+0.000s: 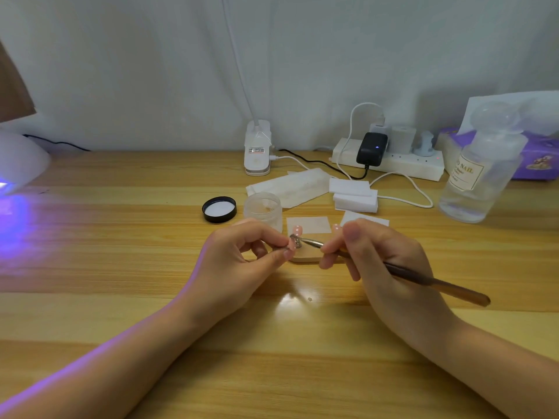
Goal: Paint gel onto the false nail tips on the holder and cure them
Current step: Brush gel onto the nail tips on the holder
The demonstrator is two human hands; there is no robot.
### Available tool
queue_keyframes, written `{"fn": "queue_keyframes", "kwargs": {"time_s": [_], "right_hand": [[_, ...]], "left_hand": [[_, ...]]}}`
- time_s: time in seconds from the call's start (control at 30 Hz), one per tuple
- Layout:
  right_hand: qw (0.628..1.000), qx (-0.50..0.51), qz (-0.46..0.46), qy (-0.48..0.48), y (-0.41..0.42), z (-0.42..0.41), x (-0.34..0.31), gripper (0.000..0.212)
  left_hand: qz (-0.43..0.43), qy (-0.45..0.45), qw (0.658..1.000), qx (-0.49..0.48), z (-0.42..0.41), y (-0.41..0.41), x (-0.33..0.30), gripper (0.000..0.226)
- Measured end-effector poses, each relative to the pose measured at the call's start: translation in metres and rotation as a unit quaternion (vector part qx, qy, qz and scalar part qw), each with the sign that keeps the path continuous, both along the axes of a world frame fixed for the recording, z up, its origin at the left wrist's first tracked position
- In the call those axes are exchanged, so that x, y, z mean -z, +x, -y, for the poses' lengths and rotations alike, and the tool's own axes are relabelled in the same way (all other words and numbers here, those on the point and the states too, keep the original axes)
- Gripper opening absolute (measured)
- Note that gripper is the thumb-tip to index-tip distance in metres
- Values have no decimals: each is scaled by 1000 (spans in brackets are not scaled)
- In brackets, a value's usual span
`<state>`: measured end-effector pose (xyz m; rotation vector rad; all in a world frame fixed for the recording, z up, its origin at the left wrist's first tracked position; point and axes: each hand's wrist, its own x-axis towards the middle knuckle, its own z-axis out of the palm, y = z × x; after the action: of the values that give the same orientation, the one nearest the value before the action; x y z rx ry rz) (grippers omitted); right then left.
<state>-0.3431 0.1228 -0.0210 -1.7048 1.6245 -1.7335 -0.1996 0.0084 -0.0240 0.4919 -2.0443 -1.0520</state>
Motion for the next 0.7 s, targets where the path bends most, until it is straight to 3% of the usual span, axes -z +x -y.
{"fn": "queue_keyframes", "kwargs": {"time_s": [0.27,0.43,0.7], "right_hand": [[998,-42,11,-54,3,-5,-4,49],[996,8,80,-27,2,-5,-9,14],[999,-15,-8,-29,3,-3,-9,9]], "left_hand": [[7,1,1000,1,1,0,0,7],[-4,14,1000,8,1,1,-1,13],[-16,24,999,13,-1,0,-2,15]]}}
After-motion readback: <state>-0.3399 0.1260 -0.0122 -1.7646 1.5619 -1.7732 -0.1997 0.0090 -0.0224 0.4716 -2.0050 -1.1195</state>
